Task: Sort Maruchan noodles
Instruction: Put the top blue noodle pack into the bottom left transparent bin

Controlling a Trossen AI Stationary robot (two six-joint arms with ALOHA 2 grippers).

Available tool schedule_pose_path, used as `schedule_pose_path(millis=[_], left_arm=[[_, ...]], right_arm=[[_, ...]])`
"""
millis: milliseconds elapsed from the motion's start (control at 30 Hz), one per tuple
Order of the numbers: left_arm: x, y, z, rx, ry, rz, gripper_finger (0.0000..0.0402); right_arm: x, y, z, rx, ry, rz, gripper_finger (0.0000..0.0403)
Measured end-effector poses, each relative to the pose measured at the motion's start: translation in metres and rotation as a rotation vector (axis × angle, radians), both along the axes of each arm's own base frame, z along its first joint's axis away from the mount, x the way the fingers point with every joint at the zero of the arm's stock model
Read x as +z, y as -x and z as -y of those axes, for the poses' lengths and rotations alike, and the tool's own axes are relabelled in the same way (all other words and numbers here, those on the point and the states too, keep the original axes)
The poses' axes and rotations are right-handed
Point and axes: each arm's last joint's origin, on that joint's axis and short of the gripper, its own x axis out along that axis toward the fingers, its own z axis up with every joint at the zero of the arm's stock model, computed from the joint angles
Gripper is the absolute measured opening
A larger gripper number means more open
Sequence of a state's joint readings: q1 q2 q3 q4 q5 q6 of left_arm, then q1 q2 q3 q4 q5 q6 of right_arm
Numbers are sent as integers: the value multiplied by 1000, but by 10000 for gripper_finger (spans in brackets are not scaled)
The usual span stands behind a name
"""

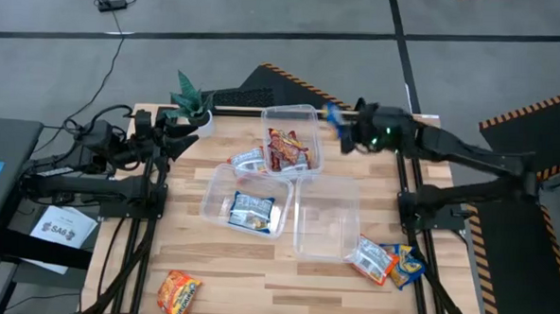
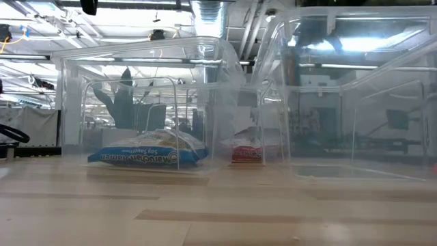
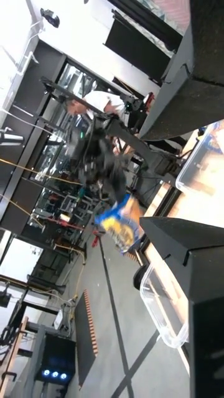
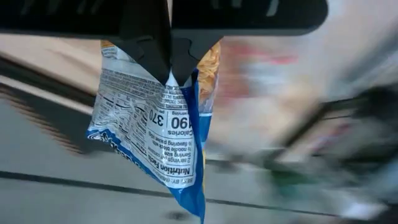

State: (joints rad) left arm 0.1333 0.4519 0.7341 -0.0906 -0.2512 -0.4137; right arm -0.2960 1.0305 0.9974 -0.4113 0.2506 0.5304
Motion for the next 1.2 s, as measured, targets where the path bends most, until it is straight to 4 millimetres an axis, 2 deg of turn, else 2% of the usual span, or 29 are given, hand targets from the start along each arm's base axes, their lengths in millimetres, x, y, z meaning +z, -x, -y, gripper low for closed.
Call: schedule_pose_path(millis=[133, 233, 333, 433, 533, 667, 800, 967, 1067, 1200], left_arm=[[0, 0, 0, -1, 1, 0, 196], [0, 0, 0, -1, 1, 1, 196], [0, 0, 0, -1, 1, 1, 196], [0, 0, 0, -1, 1, 1, 196], [0, 0, 0, -1, 1, 2, 196], [0, 0, 0, -1, 2, 2, 196], [0, 0, 0, -6, 26, 12, 196], [0, 0, 0, -9, 29, 13, 196], [0, 0, 0, -10, 29, 12, 196], [0, 0, 0, -8, 16, 8, 196]], right_arm=[[0, -42, -46, 254, 45, 117, 5], [-4, -73, -81, 416, 103, 132, 5], [0, -103, -106, 514, 146, 108, 5], [0, -130, -120, 613, 156, 39, 5], [-6, -151, -127, 712, 141, -46, 5], [-18, -171, -127, 725, 120, -182, 6], [-35, -183, -122, 713, 92, -309, 6], [-45, -192, -122, 713, 75, -378, 12], [-46, -194, -120, 738, 50, -384, 36], [-44, -193, -118, 738, 39, -374, 106]])
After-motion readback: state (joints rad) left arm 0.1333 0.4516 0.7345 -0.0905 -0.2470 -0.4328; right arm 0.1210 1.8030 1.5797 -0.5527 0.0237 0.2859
